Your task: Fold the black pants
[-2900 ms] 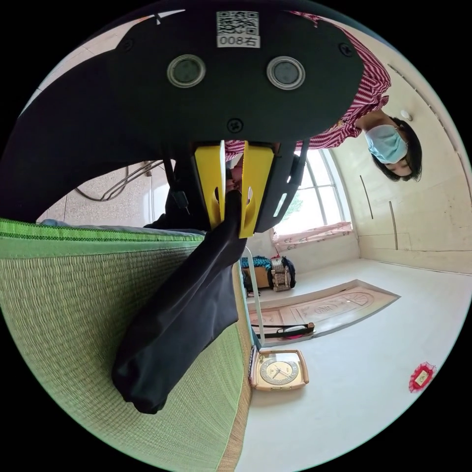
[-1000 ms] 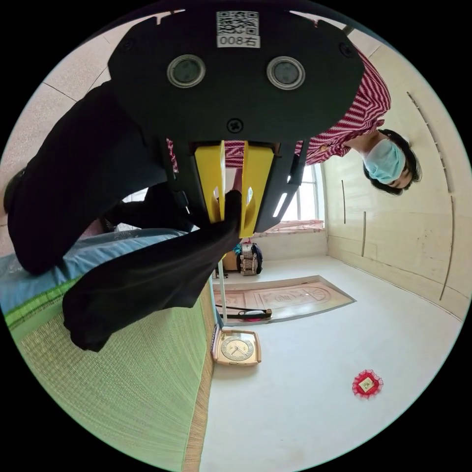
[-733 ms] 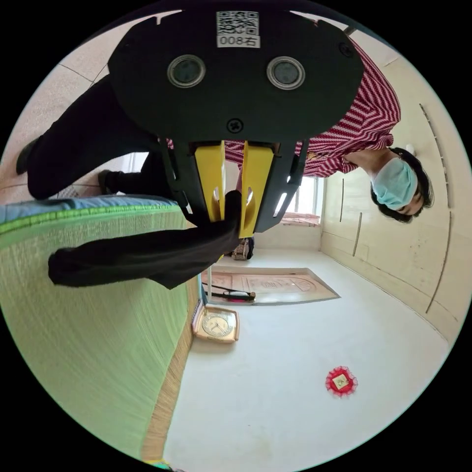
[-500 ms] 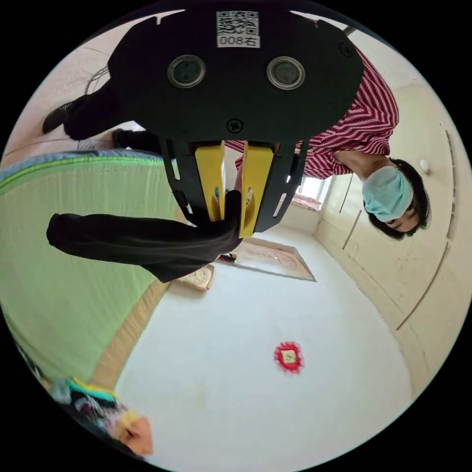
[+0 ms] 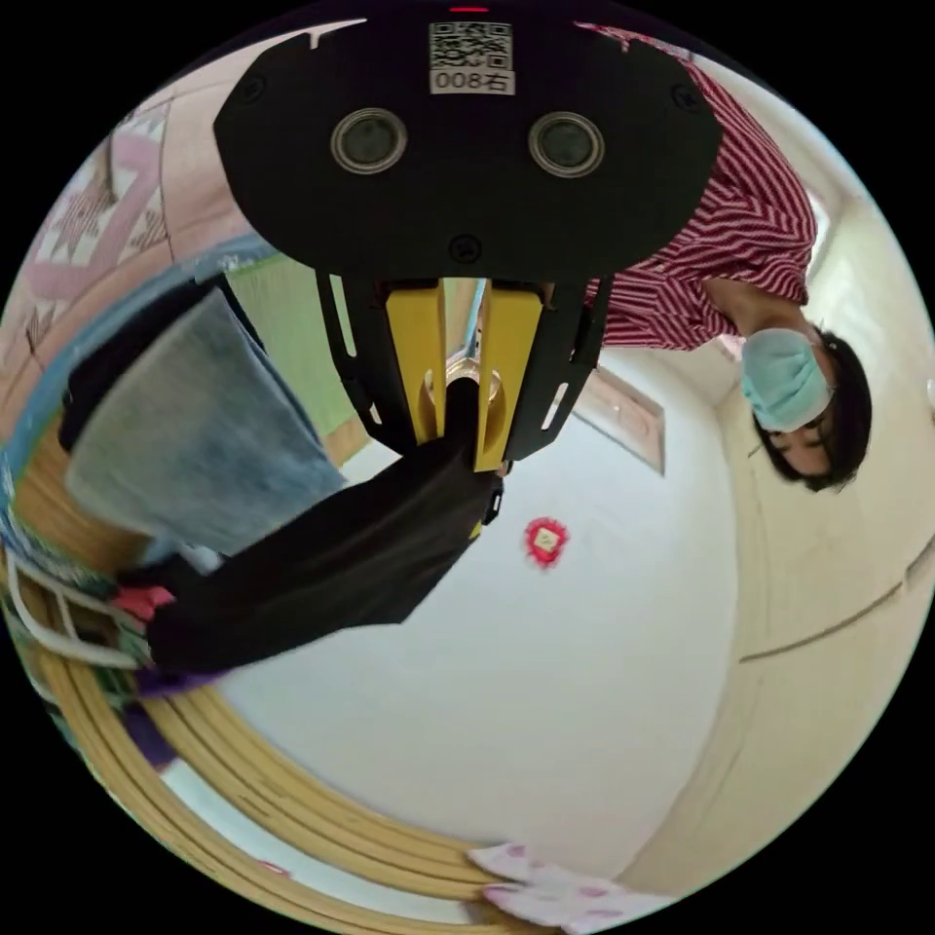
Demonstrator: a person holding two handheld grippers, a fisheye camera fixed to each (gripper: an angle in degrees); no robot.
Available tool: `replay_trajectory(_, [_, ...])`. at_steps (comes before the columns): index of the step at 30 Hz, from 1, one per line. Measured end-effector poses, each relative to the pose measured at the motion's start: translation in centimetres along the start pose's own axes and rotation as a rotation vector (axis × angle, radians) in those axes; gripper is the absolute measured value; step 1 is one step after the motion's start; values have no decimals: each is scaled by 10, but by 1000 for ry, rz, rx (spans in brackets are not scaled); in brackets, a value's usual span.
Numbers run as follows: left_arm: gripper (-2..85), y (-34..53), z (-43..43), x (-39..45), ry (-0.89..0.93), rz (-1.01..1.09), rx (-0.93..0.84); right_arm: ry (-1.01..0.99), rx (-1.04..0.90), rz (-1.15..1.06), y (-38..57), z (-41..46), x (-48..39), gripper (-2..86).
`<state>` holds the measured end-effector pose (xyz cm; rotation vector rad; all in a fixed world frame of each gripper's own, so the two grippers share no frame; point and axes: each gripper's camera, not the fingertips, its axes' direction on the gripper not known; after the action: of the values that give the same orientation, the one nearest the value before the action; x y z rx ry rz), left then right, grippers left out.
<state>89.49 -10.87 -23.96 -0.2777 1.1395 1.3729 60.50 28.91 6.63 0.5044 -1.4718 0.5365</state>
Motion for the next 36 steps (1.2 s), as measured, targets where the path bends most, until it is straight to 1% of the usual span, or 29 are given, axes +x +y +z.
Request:
replay_trajectory(1, [75, 0, 25, -29, -121, -61, -69, 24, -6, 34, 5, 1, 21, 20])
replay_trajectory(2, [74, 1, 35, -44, -181, -111, -101, 53, -30, 142, 16, 8, 69, 23])
replay_trajectory(3, [72, 6, 53, -71, -251, -206, -157, 90, -50, 263, 31, 17, 117, 29])
replay_trajectory(5, [71, 12, 67, -94, -204, -231, -134, 116, -109, 402, 53, 37, 174, 35])
replay_trajectory(6, [71, 13, 73, -101, -156, -228, -110, 50, -93, 444, 66, 46, 194, 37])
replay_trajectory(8, [71, 8, 81, -104, -154, -198, -113, -15, -57, 436, 72, 52, 205, 41])
replay_trajectory(10, [71, 2, 93, -110, -170, -176, -134, -10, -79, 440, 67, 58, 208, 45])
replay_trajectory(16, [72, -14, 126, -132, -109, -151, -150, 59, -173, 491, 51, 66, 208, 70])
replay_trajectory(21, [74, -30, 147, -148, -86, -142, -176, 148, -213, 511, 38, 47, 199, 73])
replay_trajectory(25, [74, -43, 161, -159, -96, -152, -180, 263, -229, 418, 2, 44, 180, 55])
replay_trajectory(28, [73, -50, 169, -167, -100, -171, -153, 371, -304, 267, -44, 62, 170, 38])
replay_trajectory(30, [73, -53, 173, -172, -109, -188, -123, 464, -438, 138, -75, 96, 182, 31])
replay_trajectory(31, [73, -54, 175, -173, -127, -194, -99, 481, -477, 105, -81, 107, 187, 30])
replay_trajectory(32, [73, -55, 176, -173, -139, -195, -87, 502, -569, 52, -89, 131, 203, 28])
replay_trajectory(33, [73, -56, 178, -174, -165, -206, -59, 496, -693, 20, -91, 160, 222, 25])
replay_trajectory(34, [73, -55, 180, -174, -189, -231, -15, 488, -762, 11, -90, 175, 232, 24])
replay_trajectory(35, [73, -54, 181, -175, -198, -246, 11, 474, -877, -42, -85, 202, 242, 22])
replay_trajectory(36, [73, -51, 182, -176, -218, -278, 63, 485, -950, -154, -78, 221, 241, 19])
